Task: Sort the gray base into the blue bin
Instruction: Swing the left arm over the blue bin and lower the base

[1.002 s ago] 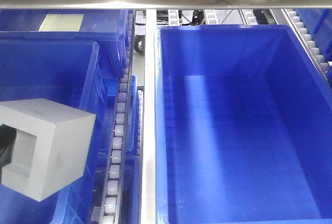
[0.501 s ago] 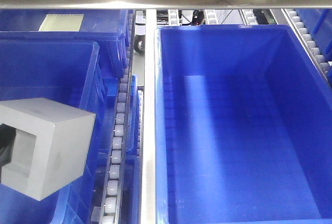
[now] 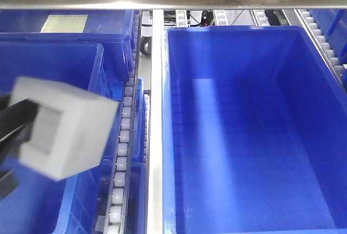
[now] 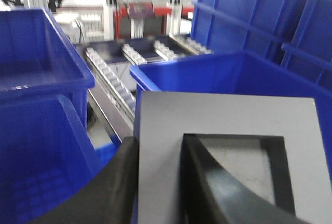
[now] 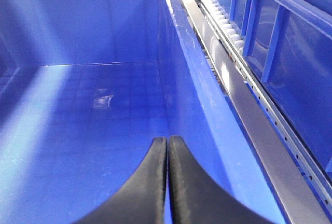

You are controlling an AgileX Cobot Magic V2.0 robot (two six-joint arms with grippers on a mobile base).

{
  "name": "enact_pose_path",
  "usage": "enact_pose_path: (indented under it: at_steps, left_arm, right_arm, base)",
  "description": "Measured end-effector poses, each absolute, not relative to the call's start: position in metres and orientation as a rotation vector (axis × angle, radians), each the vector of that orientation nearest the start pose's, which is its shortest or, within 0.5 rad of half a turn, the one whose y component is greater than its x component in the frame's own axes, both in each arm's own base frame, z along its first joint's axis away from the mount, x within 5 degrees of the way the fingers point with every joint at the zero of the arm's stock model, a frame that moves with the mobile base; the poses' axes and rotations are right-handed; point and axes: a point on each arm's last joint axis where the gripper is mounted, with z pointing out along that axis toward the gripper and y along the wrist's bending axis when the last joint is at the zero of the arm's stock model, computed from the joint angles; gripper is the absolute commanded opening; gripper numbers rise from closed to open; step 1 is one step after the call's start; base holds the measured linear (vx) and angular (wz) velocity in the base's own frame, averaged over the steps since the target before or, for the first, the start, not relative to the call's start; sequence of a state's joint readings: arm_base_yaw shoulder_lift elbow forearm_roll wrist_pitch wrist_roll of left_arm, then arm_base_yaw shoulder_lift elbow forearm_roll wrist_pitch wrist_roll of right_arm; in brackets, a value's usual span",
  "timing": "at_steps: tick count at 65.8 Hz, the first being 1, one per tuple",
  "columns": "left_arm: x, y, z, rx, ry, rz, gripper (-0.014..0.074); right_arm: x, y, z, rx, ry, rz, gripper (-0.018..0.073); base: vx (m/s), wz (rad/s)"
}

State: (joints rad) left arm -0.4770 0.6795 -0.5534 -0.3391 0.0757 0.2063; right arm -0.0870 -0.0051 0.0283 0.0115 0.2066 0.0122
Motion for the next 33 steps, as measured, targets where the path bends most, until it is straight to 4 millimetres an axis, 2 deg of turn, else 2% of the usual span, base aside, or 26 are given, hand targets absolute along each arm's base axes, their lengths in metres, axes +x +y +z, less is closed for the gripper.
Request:
enact_pose_path:
  at_steps: [7,18,33]
  left_arm:
    - [0.144,-0.084,0.338,0.350,1.709,-0.497,-0.0006]
    - [0.164,-0.121,0.339,0.453,1.740,-0.563,-0.0006]
    - [0.190,-0.195,0.329,0.597,1.755,-0.644,-0.0006]
  right_arm:
    - [0.056,-0.005,0.185,0.093,1.711,-0.045,-0.0005]
    - [0.056,-0.005,0.185,0.093,1.711,-0.045,-0.0005]
    - [0.056,-0.005,0.185,0.093,1.711,-0.045,-0.0005]
  base:
    - [0.00,0.00]
    - [0.00,0.00]
    - [0.00,0.00]
